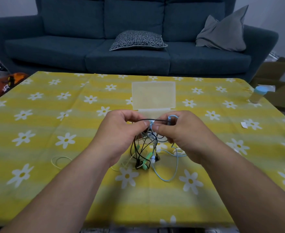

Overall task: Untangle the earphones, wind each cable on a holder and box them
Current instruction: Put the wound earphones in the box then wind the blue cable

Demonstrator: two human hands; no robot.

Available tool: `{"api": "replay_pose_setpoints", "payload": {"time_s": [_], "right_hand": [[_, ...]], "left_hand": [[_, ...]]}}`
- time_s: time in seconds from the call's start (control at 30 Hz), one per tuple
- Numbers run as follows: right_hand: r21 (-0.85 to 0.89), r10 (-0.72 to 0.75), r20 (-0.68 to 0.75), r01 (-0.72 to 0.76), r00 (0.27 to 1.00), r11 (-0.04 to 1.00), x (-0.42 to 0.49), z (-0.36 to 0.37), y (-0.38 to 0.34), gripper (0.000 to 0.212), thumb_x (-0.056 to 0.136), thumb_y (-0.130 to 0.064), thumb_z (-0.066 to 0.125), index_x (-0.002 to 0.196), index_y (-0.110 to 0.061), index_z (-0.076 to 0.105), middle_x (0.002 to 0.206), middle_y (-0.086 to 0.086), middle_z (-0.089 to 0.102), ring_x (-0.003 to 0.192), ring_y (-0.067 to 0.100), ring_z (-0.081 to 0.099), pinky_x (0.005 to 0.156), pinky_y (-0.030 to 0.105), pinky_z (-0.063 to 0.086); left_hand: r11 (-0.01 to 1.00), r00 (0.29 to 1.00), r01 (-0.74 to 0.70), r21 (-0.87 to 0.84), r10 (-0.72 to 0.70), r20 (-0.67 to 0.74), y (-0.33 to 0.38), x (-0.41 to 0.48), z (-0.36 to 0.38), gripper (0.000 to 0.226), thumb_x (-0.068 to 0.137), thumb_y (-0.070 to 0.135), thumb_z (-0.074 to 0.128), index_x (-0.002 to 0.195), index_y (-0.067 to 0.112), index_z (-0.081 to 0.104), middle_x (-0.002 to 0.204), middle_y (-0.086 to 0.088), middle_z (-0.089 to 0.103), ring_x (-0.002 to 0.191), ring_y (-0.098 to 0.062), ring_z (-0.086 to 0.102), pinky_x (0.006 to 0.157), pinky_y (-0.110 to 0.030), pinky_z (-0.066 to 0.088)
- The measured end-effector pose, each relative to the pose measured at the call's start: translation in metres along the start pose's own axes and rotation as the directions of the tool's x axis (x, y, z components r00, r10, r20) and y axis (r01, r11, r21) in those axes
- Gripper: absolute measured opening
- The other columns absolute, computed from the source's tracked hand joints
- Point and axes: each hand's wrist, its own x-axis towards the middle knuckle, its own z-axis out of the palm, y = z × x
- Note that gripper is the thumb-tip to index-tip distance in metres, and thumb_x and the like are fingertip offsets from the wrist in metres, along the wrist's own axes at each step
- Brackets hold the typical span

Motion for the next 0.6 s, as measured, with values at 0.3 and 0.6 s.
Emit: {"api": "replay_pose_setpoints", "payload": {"time_s": [0.3,0.6], "right_hand": [[-0.021,0.003,-0.048,-0.004,0.999,1.000,0.0017,0.0038,0.0017,0.013,0.085,-0.012,0.074,0.082,0.000,0.070,0.065,0.003,0.049,0.062,0.015,0.037,0.059,0.029,0.030],[-0.037,-0.014,-0.046,0.012,0.999,0.999,0.0022,0.0043,0.0021,0.024,0.086,-0.010,0.073,0.067,-0.024,0.071,0.050,-0.015,0.056,0.047,-0.001,0.044,0.050,0.015,0.035]], "left_hand": [[0.989,0.999,0.043,-0.144,-0.042,0.004,0.0001,-0.0015,0.0054,0.013,0.089,0.002,0.065,0.081,0.011,0.064,0.078,-0.009,0.071,0.069,-0.020,0.063,0.067,-0.032,0.050],[0.990,0.996,0.029,-0.137,-0.017,0.086,-0.0012,-0.0047,0.0059,0.022,0.079,-0.008,0.072,0.094,0.007,0.064,0.086,-0.010,0.076,0.074,-0.017,0.068,0.065,-0.023,0.053]]}}
